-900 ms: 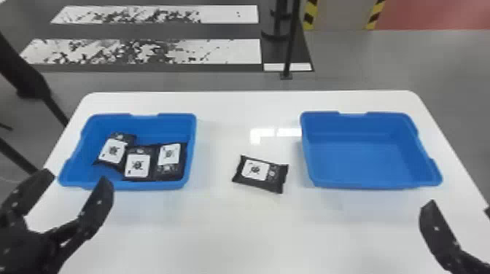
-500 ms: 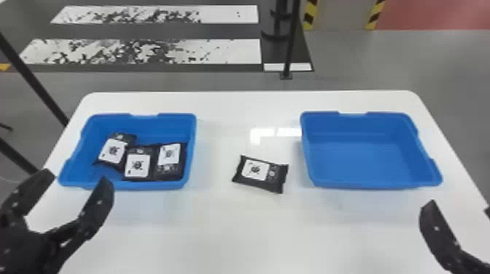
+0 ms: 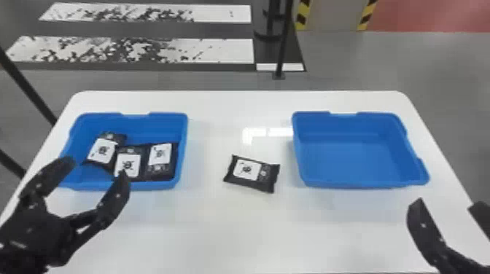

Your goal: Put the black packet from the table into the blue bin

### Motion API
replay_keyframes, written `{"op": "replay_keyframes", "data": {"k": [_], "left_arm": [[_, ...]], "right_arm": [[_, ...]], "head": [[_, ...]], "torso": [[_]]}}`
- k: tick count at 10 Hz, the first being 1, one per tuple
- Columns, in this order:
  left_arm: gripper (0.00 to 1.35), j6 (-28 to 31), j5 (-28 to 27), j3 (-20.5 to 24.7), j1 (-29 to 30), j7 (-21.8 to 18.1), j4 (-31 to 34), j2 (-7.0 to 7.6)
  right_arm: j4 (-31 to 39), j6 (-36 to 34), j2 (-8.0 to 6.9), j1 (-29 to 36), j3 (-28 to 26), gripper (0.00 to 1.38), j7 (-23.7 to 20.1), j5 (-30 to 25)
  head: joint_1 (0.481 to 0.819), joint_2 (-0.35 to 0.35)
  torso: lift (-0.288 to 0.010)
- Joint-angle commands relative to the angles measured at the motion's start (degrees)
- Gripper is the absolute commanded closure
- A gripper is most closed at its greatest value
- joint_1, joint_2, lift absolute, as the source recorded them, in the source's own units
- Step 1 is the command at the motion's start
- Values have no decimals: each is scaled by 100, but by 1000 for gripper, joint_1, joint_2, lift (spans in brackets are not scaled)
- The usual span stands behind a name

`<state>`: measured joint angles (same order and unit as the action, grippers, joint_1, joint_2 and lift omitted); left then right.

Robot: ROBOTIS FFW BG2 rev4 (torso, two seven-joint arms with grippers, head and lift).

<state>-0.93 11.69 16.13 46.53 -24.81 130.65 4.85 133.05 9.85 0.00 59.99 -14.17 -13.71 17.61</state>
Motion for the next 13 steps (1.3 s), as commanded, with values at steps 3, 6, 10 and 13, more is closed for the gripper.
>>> {"op": "replay_keyframes", "data": {"k": [3, 6, 10, 13], "left_arm": [[130, 135, -1055, -562, -1433, -683, -1035, 174], [130, 556, -1603, -1407, -2403, -1219, -1710, 183], [131, 1217, -1981, -2459, -3458, -1615, -2905, 200], [134, 1245, -2186, -3133, -4316, -1632, -3876, 130]], "right_arm": [[-93, 0, -5, -164, 0, 114, 0, -36], [-121, 0, -5, -234, 0, 114, 0, -47], [-163, 0, -5, -305, -12, 116, 0, -47], [-220, 0, -5, -375, -12, 114, -9, -36]], "head": [[695, -104], [695, -178], [695, -319], [695, -350]], "torso": [[-110], [-110], [-110], [-110]]}}
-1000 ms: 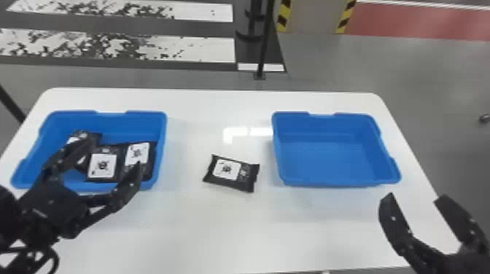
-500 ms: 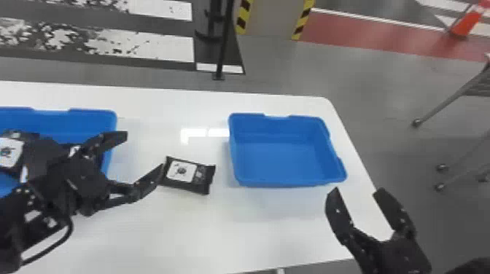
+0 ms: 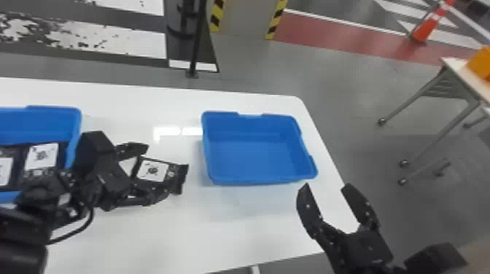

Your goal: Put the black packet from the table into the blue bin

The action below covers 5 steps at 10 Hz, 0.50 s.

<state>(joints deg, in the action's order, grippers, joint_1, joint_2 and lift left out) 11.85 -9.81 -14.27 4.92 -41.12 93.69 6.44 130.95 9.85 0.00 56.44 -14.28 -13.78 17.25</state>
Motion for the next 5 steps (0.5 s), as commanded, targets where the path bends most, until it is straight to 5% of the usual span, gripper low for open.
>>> {"op": "replay_keyframes", "data": {"k": [1, 5], "left_arm": [[131, -74, -253, -161, -337, 8, -446, -99], [134, -145, -927, -218, -830, 201, -1431, -204]], "right_arm": [[-24, 0, -5, -33, 0, 114, -2, 0], [-94, 0, -5, -76, 0, 114, -20, 12]], "head": [[695, -350], [695, -350]], "torso": [[-110], [-110]]}}
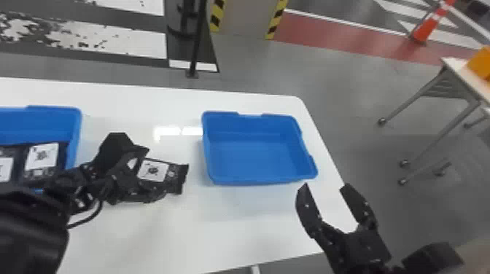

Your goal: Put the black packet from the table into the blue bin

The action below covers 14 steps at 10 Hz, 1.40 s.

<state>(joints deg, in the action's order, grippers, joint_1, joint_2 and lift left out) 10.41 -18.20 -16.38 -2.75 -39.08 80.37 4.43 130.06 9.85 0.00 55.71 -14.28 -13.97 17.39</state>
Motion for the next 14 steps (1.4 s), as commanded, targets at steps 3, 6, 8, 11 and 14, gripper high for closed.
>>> {"op": "replay_keyframes", "data": {"k": [3, 6, 8, 11, 14], "left_arm": [[171, 196, -225, -201, -231, 84, -380, -4], [1013, 210, -260, -247, -217, 84, -380, 5], [1217, -1, -271, -281, -203, 84, -380, 23], [1217, 350, 129, -236, -76, -12, 408, 172], [1217, 814, 346, 84, 317, -162, 2053, 497]], "right_arm": [[-19, 0, -5, -3, 0, 114, -9, 44], [-19, 14, -5, 11, 0, 114, -9, 55], [-19, 14, -5, 11, 0, 116, -9, 66], [-5, 14, -5, 68, 0, 114, -9, 124], [23, 14, -5, 82, -11, 114, -9, 112]], "head": [[695, -350], [695, -350], [695, -350], [695, -350], [695, -350]], "torso": [[-110], [-110], [-110], [-110], [-110]]}}
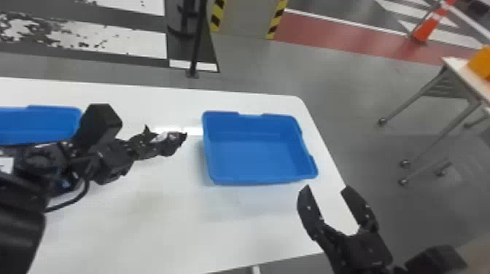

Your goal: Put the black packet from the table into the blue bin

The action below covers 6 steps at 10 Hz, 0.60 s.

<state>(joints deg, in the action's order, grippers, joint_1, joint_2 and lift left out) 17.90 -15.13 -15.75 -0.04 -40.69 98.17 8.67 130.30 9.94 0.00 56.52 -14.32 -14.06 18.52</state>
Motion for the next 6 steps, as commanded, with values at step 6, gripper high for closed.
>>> {"op": "replay_keyframes", "data": {"k": [6], "left_arm": [[1217, -173, -738, 1266, 117, -89, 526, 575]], "right_arm": [[12, 4, -5, -27, 4, 116, 0, 21]], "head": [[695, -236]], "torso": [[-110]]}}
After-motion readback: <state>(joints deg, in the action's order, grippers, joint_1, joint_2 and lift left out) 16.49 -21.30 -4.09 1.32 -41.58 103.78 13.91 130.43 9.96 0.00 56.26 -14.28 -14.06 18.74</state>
